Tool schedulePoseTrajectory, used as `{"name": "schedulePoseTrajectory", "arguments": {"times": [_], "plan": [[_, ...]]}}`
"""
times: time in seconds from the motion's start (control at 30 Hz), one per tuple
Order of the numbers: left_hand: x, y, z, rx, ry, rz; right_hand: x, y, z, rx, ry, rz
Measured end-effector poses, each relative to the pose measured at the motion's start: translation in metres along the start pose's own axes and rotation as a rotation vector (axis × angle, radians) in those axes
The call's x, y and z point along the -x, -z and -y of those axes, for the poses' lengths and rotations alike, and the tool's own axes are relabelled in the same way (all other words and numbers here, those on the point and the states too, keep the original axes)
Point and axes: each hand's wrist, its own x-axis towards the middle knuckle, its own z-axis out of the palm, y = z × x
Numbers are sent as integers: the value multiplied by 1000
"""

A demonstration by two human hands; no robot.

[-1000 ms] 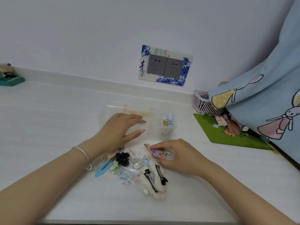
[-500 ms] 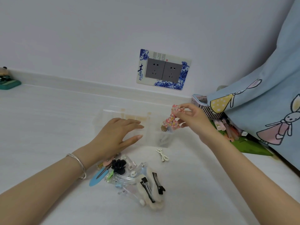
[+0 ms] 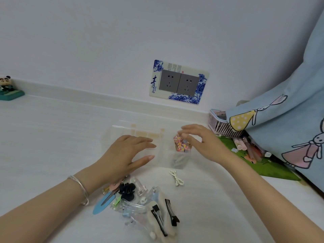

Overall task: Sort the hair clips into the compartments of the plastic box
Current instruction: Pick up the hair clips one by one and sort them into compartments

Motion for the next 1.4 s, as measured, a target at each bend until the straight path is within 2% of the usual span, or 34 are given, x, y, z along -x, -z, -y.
{"name": "schedulePoseTrajectory", "arguments": {"times": [0.13, 0.37, 0.43, 0.57, 0.8, 0.97, 1.13, 1.27, 1.33, 1.4], "plan": [[0, 0, 1, 7, -4, -11, 11, -3, -1, 261, 13, 105], [0, -1, 1, 2, -1, -5, 13, -7, 12, 430, 106, 189], [0, -2, 2, -1, -2, -2, 14, -5, 13, 412, 127, 158], [0, -2, 1, 3, 5, 1, 19, 4, 8, 347, 136, -55], [0, -1, 1, 7, 2, -4, 24, -8, 10, 357, 175, 34], [1, -1, 0, 3, 1, 2, 16, -4, 11, 280, 122, -141], [1, 0, 0, 1, -2, 7, 15, -9, 7, 318, 48, 63], [0, 0, 1, -2, 1, 7, 13, -8, 4, 317, 39, 109], [0, 0, 1, -4, -2, 7, 14, -8, 7, 323, 63, 104], [1, 0, 0, -1, -4, 4, 23, -9, 14, 249, 118, -19]]}}
